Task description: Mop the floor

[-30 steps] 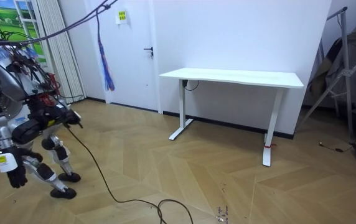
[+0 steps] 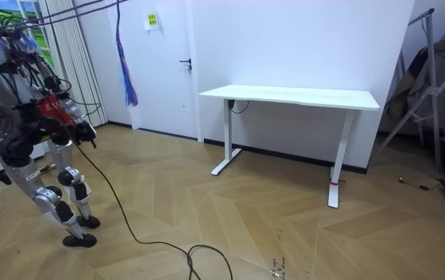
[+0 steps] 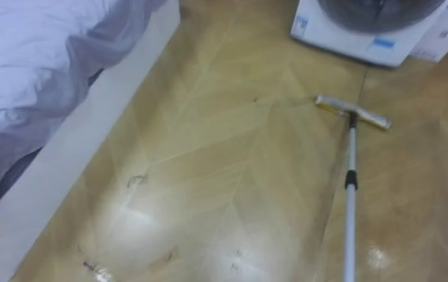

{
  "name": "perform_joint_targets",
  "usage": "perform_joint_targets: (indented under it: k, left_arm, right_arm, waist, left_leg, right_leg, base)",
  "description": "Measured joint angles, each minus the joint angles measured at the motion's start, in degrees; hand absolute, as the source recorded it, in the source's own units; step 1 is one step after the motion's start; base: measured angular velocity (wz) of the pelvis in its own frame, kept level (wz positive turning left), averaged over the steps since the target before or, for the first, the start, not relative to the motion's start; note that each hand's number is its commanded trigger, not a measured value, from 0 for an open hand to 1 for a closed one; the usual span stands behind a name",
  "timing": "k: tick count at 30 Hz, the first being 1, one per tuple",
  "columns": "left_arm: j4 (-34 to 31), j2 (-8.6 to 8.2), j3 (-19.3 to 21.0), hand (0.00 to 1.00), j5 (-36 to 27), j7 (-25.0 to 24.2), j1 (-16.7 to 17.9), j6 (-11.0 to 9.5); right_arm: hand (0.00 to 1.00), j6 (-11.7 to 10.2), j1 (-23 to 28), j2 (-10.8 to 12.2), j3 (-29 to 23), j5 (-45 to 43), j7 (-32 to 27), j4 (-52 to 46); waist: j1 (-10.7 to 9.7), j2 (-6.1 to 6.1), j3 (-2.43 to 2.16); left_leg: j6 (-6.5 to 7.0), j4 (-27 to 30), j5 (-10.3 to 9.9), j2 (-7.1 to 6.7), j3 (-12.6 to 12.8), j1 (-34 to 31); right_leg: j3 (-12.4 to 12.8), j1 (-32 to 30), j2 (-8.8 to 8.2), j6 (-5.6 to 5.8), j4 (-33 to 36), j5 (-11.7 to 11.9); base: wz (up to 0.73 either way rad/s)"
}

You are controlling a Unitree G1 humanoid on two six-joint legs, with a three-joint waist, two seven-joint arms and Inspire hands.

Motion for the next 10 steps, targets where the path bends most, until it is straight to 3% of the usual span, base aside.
perform_joint_targets:
  k: [2,5,10]
  left_arm:
    - [-1.0,-1.51,0.6,0.0,0.0,1.0,0.1,-0.8]
    - [-1.6,-2.77,0.6,0.0,2.0,1.6,0.9,-1.8]
    - [-1.5,-2.86,3.1,0.0,6.2,1.4,1.4,-1.7]
  right_arm:
    - [1.0,0.0,1.1,1.2,0.0,0.0,0.0,-0.5]
    - [1.0,-0.1,1.9,2.6,-0.8,-0.6,0.0,-1.4]
    - [1.0,-0.5,3.5,3.9,-3.6,-1.0,0.6,-3.2]
  waist:
    - [-0.4,-0.72,-0.05]
    - [-1.0,-0.7,-0.02]
    - [-1.2,0.13,0.08]
  left_leg:
    - [-0.57,-2.2,1.1,0.1,0.2,3.5]
    - [-0.72,-4.5,1.3,0.47,0.1,6.6]
    - [-0.74,-5.7,1.3,1.05,0.2,8.4]
  right_leg:
    - [-0.8,3.5,0.11,-0.03,-2.5,0.1]
    - [-1.2,6.8,0.69,-0.04,-4.9,0.2]
    - [-1.0,9.2,1.55,-0.06,-7.4,1.1]
  base:
    - [0.2]
    - [0.08]
    - [0.0]
